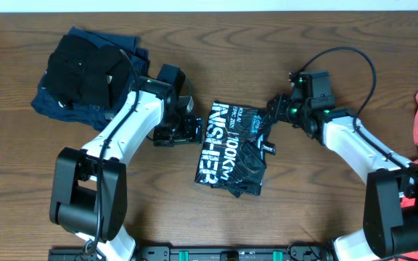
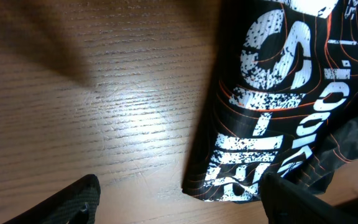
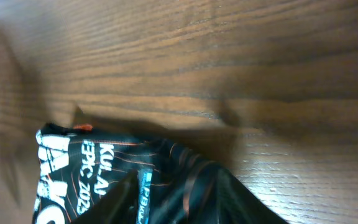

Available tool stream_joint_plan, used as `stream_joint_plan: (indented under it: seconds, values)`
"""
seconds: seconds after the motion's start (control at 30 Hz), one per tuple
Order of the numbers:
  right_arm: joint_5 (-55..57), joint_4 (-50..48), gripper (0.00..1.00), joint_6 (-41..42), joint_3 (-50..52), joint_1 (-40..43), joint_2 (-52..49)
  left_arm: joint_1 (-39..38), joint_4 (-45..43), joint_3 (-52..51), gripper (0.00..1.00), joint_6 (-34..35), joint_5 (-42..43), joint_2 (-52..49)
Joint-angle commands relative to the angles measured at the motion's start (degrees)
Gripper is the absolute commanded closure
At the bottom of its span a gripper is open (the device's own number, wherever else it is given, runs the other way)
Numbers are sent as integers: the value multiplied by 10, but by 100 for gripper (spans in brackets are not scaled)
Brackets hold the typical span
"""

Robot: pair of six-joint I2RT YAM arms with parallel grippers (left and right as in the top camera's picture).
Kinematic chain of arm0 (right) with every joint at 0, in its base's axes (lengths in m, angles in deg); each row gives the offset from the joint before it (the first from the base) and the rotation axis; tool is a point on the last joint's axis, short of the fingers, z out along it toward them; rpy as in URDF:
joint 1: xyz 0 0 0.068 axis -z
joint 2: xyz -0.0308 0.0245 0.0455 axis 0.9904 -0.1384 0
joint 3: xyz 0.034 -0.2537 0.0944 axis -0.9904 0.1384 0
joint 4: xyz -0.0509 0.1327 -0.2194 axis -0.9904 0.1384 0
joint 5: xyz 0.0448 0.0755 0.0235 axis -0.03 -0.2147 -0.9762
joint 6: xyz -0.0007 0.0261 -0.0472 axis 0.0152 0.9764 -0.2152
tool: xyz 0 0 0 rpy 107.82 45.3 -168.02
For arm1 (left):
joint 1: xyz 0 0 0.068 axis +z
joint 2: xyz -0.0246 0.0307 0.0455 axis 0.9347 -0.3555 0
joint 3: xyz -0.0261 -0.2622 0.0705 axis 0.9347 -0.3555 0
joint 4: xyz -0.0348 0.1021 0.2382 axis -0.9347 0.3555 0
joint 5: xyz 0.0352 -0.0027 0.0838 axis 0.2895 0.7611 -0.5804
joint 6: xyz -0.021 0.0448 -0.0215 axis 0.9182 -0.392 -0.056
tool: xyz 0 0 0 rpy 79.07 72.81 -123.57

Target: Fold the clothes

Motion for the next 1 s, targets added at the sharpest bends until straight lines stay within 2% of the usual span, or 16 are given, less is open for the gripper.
stream_joint_plan:
  seconds: [0.0, 0.07, 0.13, 0.23, 0.33, 0.4, 0.5, 0.63, 0.67, 0.7, 0.8, 0.97]
  values:
    - [-53, 18, 64, -39, -2, 19, 2, -1, 1, -7, 16, -6, 5, 11]
    - [-113, 31, 71, -77, -2, 24, 2, -1, 1, -7, 16, -6, 5, 11]
    - [-212, 47, 67, -141, -2, 22, 2, -1, 1, -7, 16, -6, 5, 11]
    - [-286, 104, 64, -177, -2, 6, 2, -1, 1, -7, 16, -6, 5, 11]
    - [-277, 165, 56, -228, -2, -26, 2, -1, 1, -7, 16, -6, 6, 11]
    - [-225, 198, 50, -242, -2, -55, 2, -1, 1, -7, 16, -6, 6, 12]
    - [-143, 224, 49, -242, -2, -95, 2, -1, 1, -7, 16, -6, 6, 12]
    - [-75, 248, 55, -231, -2, -119, 2, -1, 1, -7, 16, -6, 6, 12]
    - [-67, 255, 64, -231, -2, -120, 2, -1, 1, -7, 16, -6, 6, 12]
    - [-64, 261, 80, -231, -2, -119, 2, -1, 1, -7, 16, -6, 6, 12]
    - [-64, 283, 99, -231, -2, -119, 9, -1, 1, -7, 16, -6, 5, 12]
    - [-28, 347, 99, -231, -3, -118, 70, -1, 1, -7, 16, -6, 5, 12]
